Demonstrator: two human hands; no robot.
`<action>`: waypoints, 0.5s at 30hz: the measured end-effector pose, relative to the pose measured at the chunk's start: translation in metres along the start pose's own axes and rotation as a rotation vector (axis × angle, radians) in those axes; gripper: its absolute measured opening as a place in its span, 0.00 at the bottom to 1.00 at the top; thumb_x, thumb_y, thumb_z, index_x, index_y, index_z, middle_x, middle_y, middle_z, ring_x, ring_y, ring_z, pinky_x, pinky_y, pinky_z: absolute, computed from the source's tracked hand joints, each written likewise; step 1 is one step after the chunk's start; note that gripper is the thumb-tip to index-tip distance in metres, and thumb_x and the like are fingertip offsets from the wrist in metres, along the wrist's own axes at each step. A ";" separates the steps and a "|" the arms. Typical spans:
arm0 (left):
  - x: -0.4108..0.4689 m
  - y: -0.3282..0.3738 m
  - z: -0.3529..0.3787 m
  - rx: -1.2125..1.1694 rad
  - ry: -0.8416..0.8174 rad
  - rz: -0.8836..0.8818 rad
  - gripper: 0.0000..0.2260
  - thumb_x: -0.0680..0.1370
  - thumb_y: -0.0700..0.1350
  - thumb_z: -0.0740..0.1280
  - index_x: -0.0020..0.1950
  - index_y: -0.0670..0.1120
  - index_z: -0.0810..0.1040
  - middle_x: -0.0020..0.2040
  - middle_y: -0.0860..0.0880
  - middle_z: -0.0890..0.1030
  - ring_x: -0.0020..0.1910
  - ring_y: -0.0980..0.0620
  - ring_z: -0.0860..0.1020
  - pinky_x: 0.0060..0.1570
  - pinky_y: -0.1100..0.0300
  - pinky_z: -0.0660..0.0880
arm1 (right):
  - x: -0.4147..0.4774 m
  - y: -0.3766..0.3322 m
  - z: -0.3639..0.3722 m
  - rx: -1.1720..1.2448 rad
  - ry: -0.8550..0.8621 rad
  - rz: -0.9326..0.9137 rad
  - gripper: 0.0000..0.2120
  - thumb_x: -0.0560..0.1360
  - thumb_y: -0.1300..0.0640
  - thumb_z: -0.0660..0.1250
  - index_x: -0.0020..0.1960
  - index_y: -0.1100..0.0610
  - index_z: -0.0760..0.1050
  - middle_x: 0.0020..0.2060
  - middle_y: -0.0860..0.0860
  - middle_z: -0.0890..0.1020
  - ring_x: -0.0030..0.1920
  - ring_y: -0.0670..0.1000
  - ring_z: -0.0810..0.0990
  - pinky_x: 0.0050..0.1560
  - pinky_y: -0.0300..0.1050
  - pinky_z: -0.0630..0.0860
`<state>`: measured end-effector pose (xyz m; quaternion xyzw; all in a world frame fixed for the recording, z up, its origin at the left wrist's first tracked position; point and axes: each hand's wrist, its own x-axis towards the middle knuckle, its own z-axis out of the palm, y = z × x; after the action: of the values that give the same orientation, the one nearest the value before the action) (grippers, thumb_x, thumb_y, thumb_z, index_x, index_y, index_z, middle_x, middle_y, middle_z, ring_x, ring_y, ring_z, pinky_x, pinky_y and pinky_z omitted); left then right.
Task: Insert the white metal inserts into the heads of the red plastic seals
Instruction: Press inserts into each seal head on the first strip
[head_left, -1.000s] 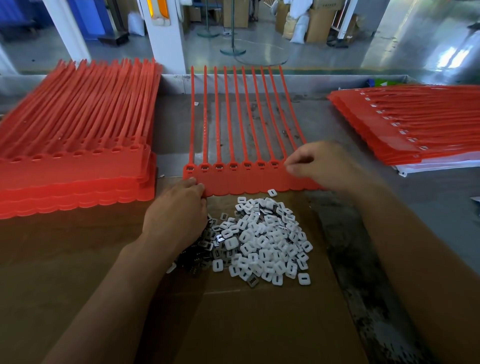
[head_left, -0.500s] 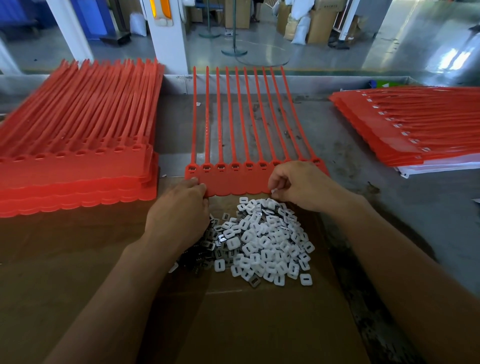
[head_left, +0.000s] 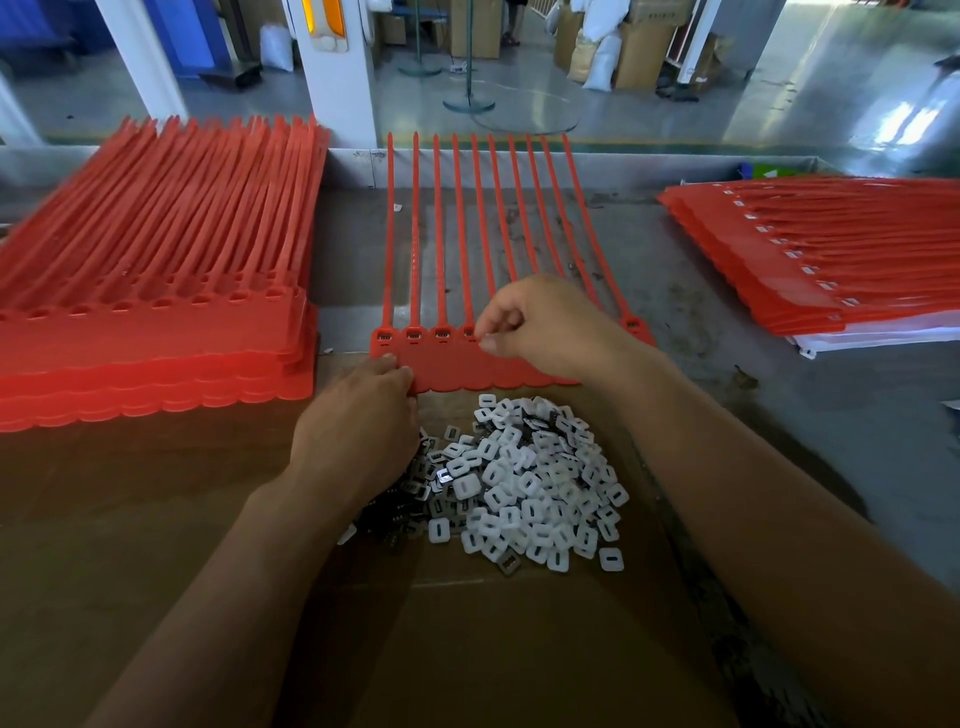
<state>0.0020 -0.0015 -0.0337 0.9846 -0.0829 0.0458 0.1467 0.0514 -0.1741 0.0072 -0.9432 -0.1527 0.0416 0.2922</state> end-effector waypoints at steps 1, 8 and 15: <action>0.000 0.000 0.000 0.002 0.000 0.002 0.13 0.78 0.43 0.57 0.58 0.43 0.77 0.61 0.46 0.75 0.60 0.48 0.72 0.59 0.56 0.68 | 0.004 -0.004 0.003 0.012 0.016 -0.006 0.05 0.73 0.58 0.70 0.49 0.55 0.80 0.37 0.40 0.75 0.36 0.37 0.72 0.33 0.24 0.67; -0.001 0.000 -0.001 0.009 0.002 0.015 0.14 0.78 0.44 0.56 0.59 0.43 0.76 0.61 0.47 0.75 0.59 0.48 0.73 0.56 0.56 0.70 | 0.033 -0.025 0.032 0.066 0.083 -0.012 0.05 0.73 0.60 0.69 0.48 0.59 0.81 0.49 0.52 0.83 0.47 0.46 0.77 0.48 0.36 0.69; 0.000 -0.001 -0.001 0.012 -0.011 0.012 0.14 0.78 0.44 0.57 0.60 0.43 0.76 0.61 0.47 0.75 0.59 0.48 0.73 0.56 0.54 0.71 | 0.061 -0.034 0.055 0.092 0.123 0.020 0.06 0.73 0.62 0.67 0.47 0.60 0.83 0.48 0.55 0.83 0.50 0.53 0.80 0.49 0.40 0.73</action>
<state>0.0020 -0.0002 -0.0332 0.9852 -0.0891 0.0418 0.1403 0.0912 -0.0988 -0.0189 -0.9310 -0.1229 -0.0063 0.3437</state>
